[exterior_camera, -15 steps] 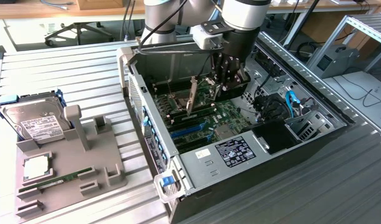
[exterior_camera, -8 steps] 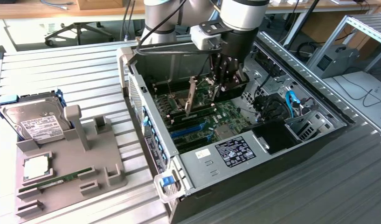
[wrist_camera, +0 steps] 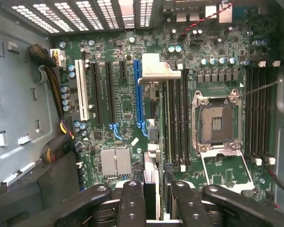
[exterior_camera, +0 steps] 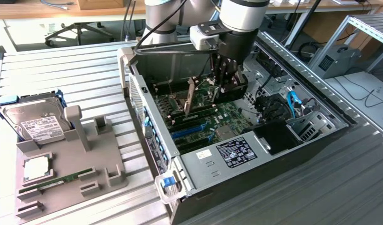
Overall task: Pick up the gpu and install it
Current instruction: 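Insert the gpu into the slot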
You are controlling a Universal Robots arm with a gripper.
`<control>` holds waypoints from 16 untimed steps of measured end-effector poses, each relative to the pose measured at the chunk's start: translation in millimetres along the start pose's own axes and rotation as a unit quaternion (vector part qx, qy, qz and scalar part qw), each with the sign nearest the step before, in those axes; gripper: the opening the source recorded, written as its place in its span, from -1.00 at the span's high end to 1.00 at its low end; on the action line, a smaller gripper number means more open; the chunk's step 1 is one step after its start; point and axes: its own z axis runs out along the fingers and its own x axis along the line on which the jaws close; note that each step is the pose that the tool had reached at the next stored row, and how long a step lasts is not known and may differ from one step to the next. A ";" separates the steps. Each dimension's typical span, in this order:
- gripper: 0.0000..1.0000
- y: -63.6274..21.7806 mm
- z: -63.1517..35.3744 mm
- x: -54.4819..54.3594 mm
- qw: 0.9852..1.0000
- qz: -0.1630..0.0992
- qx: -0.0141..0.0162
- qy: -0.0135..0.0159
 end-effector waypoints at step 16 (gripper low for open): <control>0.47 0.2 0.5 1.8 1.000 0.002 -0.015 -0.026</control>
